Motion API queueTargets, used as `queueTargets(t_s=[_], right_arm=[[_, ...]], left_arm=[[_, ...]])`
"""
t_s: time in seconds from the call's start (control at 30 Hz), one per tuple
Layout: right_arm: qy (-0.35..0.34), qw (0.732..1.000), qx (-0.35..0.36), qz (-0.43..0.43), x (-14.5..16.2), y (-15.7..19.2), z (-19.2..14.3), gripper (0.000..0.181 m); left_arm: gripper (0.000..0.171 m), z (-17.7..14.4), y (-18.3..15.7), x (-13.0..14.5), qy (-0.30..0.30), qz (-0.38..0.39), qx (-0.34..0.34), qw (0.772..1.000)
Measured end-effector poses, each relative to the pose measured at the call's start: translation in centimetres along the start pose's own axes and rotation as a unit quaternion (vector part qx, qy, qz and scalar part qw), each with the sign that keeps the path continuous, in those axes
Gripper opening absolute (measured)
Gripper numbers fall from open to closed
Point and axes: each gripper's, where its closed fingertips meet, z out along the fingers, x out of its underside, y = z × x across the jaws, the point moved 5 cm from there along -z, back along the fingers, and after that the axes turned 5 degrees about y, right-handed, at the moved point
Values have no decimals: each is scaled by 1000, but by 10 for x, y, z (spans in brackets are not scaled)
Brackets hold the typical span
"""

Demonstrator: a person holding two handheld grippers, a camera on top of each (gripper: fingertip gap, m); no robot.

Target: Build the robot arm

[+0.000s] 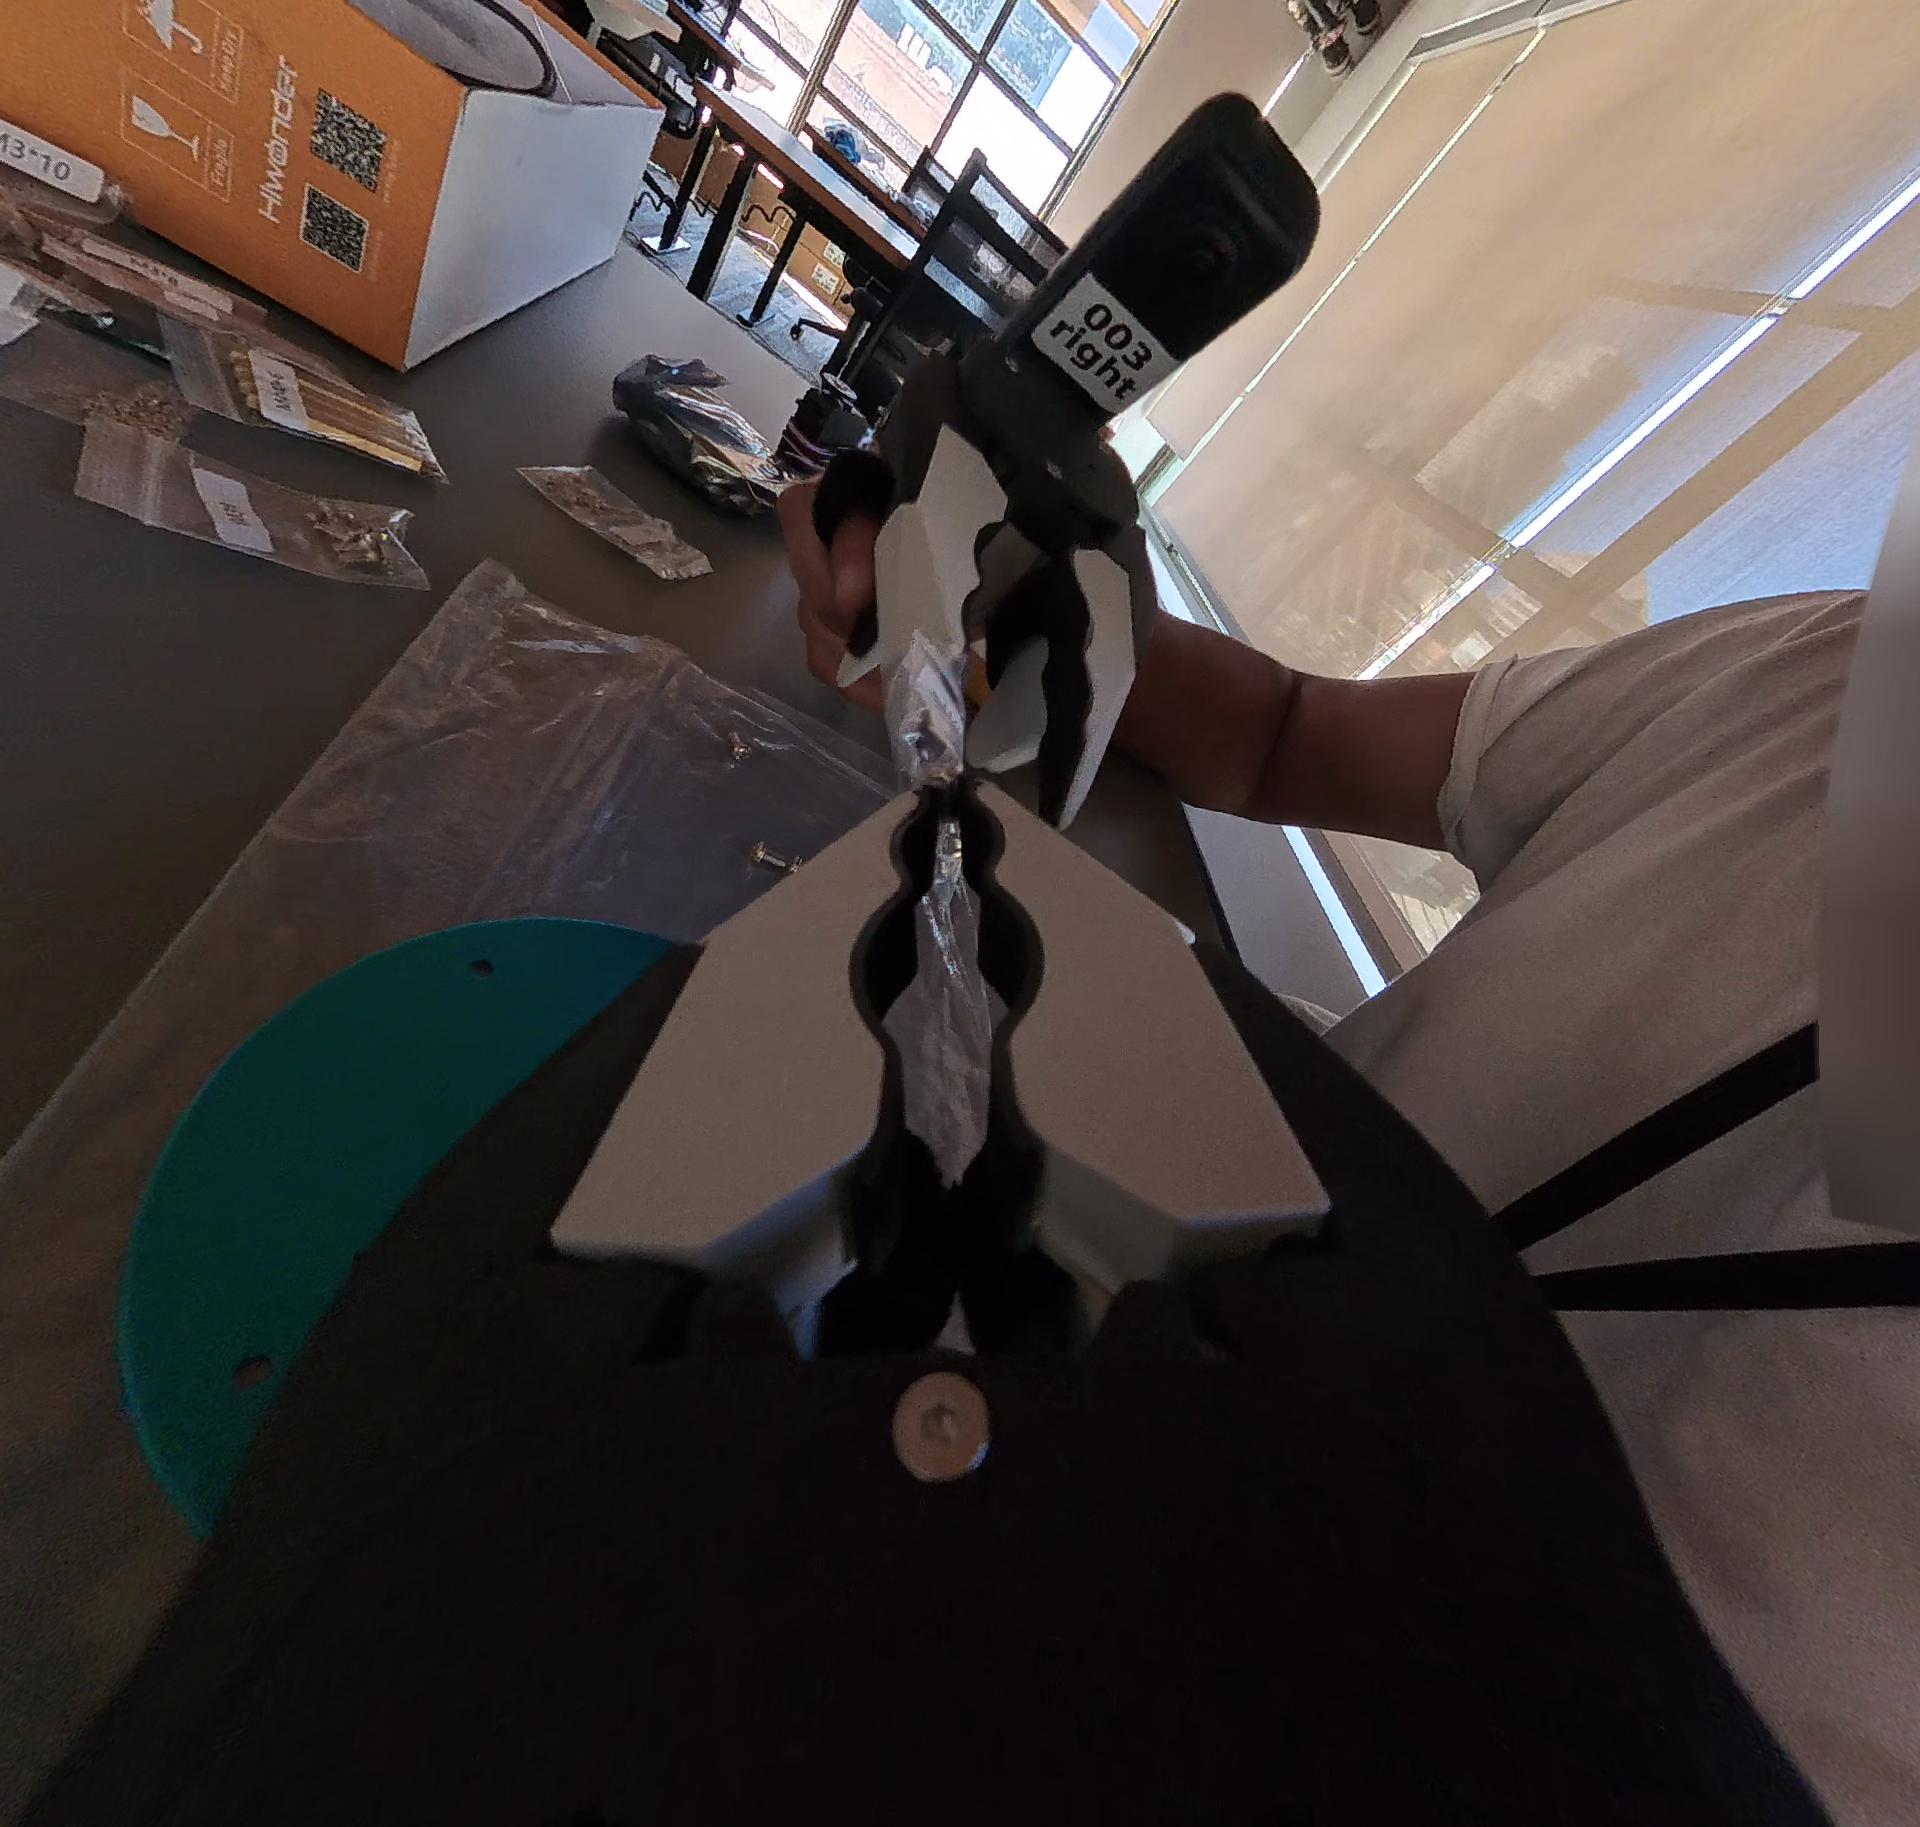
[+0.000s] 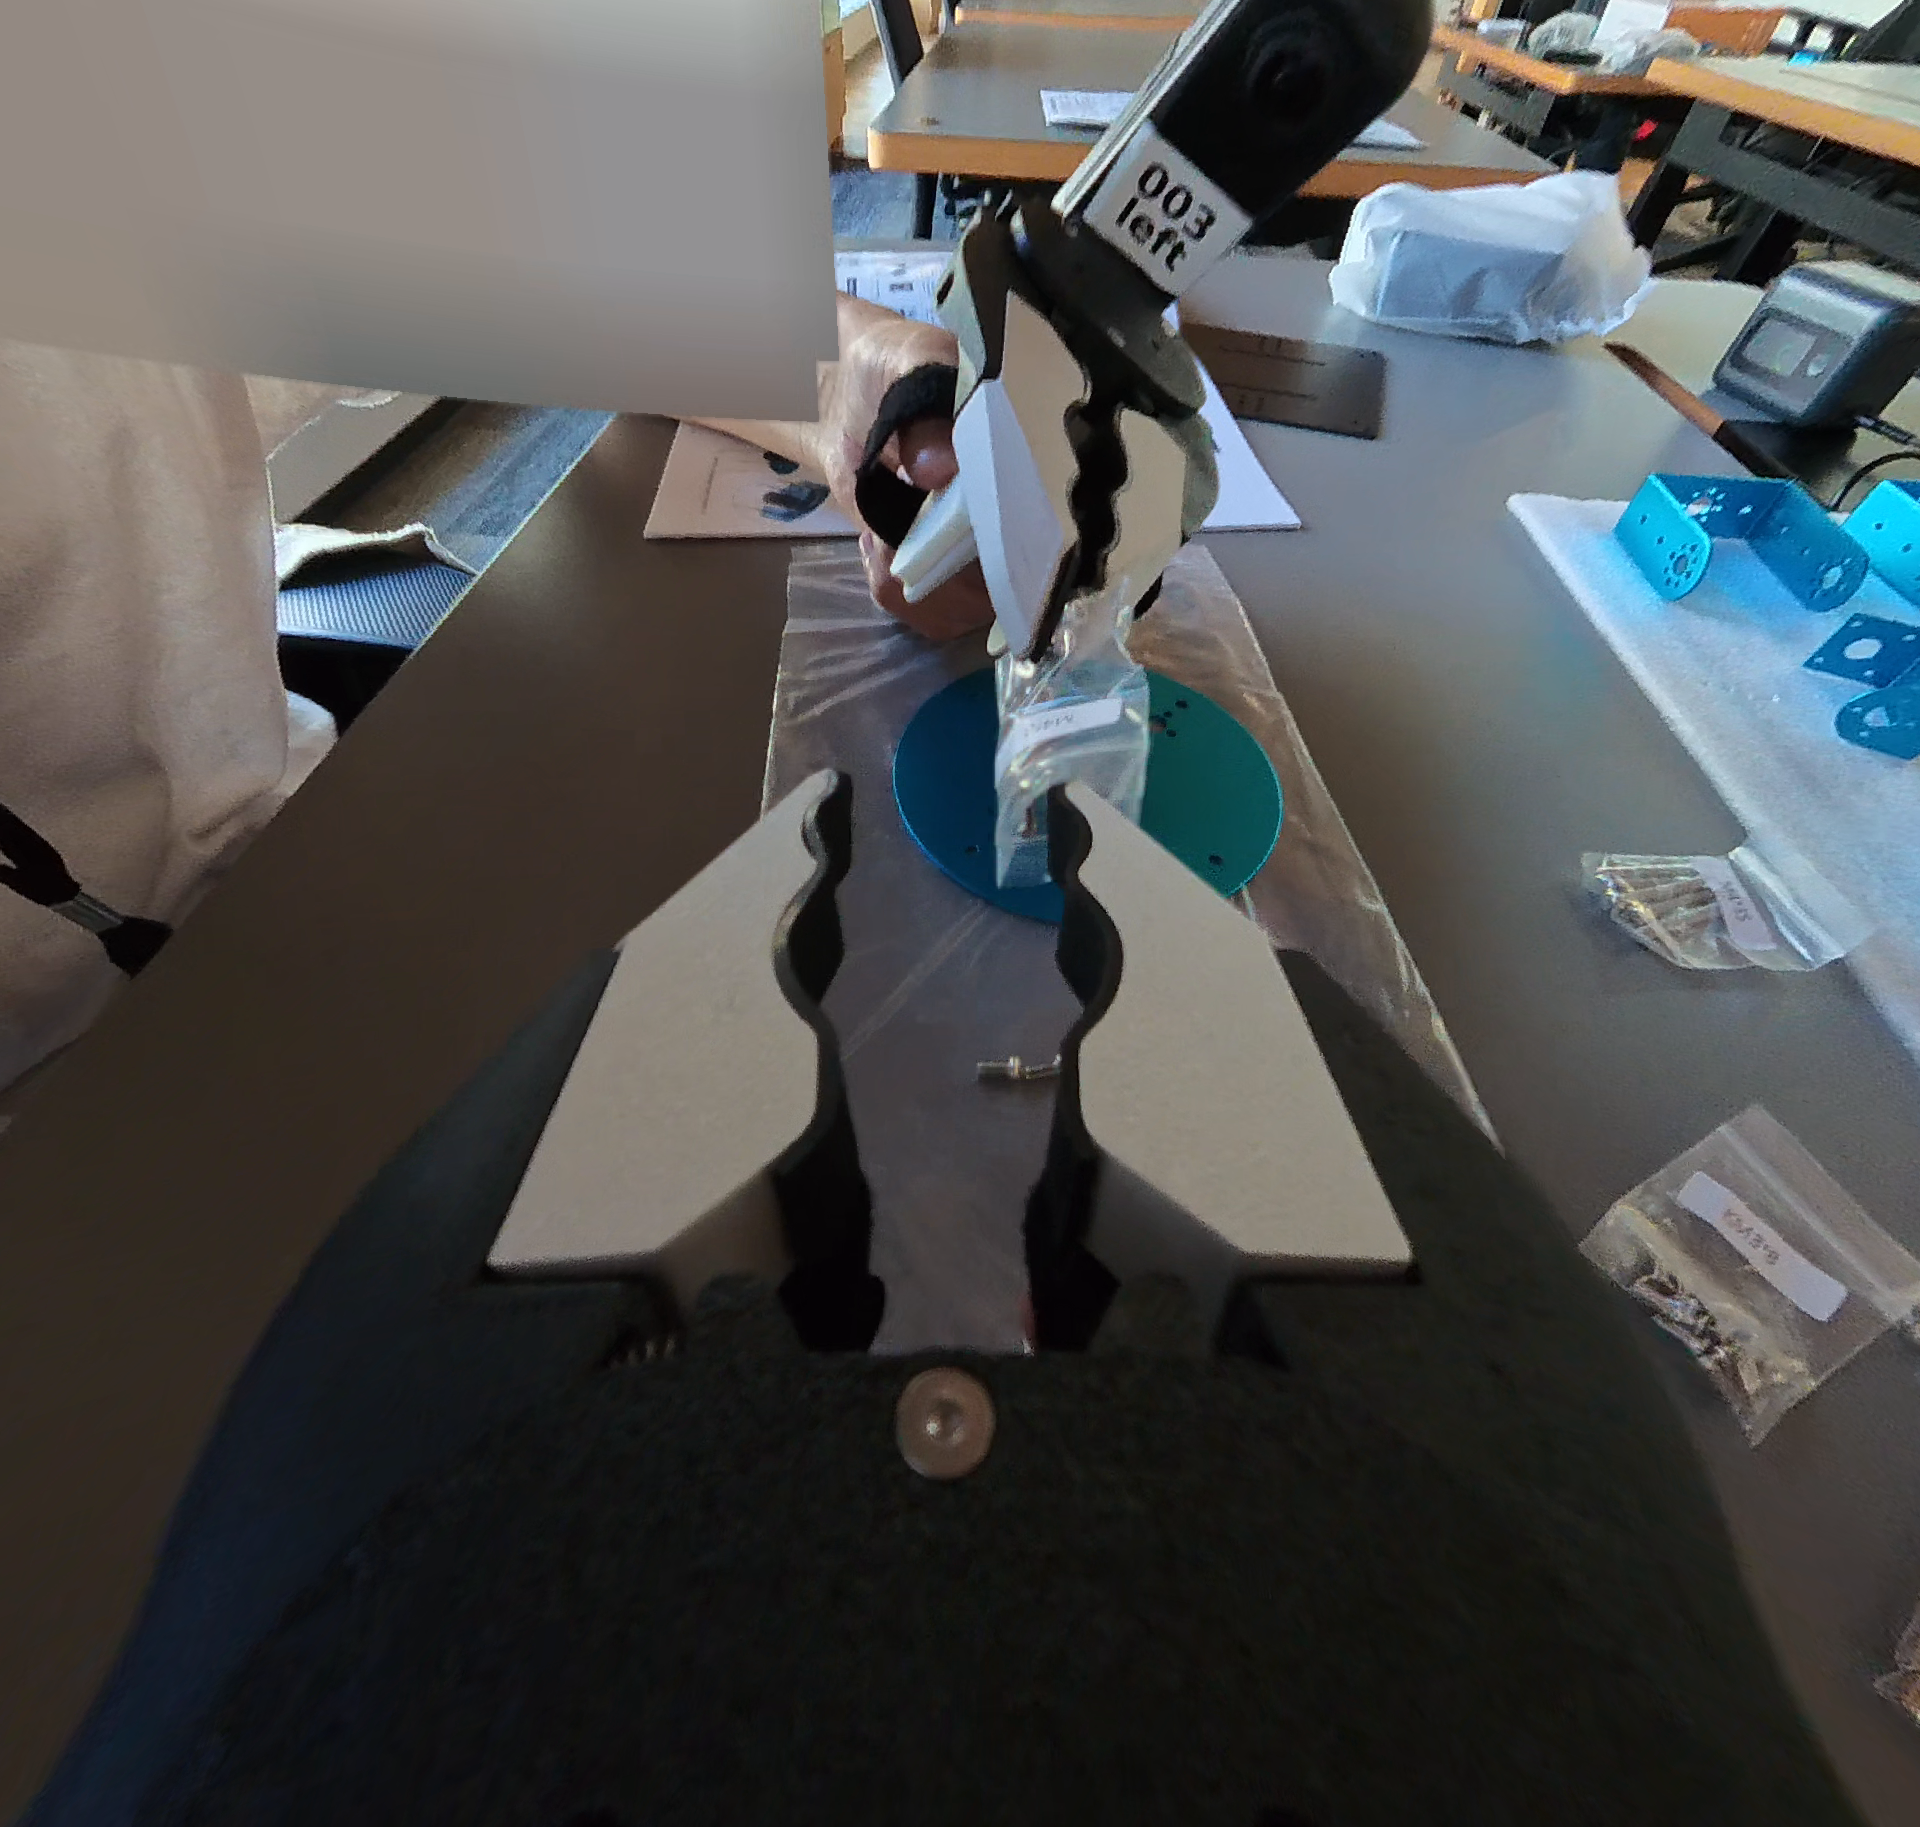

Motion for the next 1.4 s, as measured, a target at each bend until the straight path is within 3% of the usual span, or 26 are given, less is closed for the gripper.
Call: queueTargets(t_s=[0.33, 0.57, 0.9, 1.1, 1.4], right_arm=[[16, 1000, -2, -4, 1, -1, -11, 25], [2, 1000, -15, -4, -1, 5, -1, 40], [-5, 1000, -22, 2, -4, 3, -12, 24], [5, 1000, -10, -3, 0, 2, -4, 37], [11, 1000, -16, -10, -1, 3, -12, 21]], left_arm=[[3, -3, 1, -1, -2, 3, -3, 1000], [3, 1, -2, 1, 2, 3, 4, 1000], [3, -1, -1, 0, 0, 3, 1, 1000], [3, -1, -1, 1, 0, 3, 3, 1000], [3, -2, -1, 0, -2, 0, 5, 1000]])
